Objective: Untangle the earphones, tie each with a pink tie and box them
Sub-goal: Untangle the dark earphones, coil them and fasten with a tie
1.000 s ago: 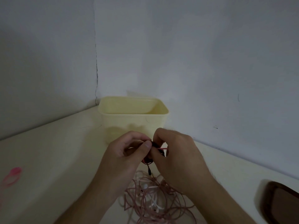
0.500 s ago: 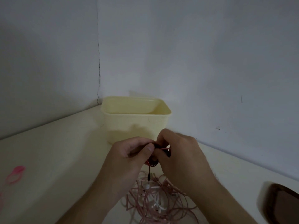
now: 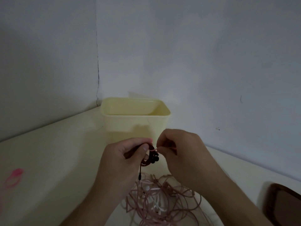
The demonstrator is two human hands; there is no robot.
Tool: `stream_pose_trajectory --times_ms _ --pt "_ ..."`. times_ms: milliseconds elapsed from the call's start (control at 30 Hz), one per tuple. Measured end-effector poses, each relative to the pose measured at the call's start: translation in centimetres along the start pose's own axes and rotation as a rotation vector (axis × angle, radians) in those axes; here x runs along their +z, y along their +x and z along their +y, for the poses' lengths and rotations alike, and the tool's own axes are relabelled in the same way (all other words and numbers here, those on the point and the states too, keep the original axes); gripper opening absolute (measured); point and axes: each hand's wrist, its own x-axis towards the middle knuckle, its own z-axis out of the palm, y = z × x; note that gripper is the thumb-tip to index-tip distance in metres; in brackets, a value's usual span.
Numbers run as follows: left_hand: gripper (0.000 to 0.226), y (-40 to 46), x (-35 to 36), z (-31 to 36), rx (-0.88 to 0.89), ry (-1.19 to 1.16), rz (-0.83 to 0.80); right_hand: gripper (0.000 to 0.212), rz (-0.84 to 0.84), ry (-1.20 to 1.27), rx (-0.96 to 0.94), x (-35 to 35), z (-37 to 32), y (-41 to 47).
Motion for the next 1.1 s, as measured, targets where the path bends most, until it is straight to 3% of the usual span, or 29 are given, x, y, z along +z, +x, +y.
stream_pose_trajectory --times_ms 133,333,533,800,1100 --pt "0.028 -0.2 0.2 0.3 0.023 -0.052 -0.04 0.023 0.09 0.079 -0.03 -0.3 0.3 0.2" --pt "0.025 -0.6 0.2 1.0 0.013 -0.211 -0.057 0.022 0.192 0.325 0.08 0.7 1.2 0.3" --pt "0.027 -0.5 0.2 0.7 -0.026 -0.387 -0.1 0.019 0.162 0.461 0.093 0.7 1.0 0.4" --pt "0.027 -0.2 -0.2 0.9 -0.019 -0.404 -0.061 0.017 0.007 0.523 0.147 0.8 0.7 0.2" --pt "0.027 -0.4 0.1 0.6 -0.129 -0.511 -0.114 0.017 0.041 0.611 0.178 1.3 0.6 0.1"
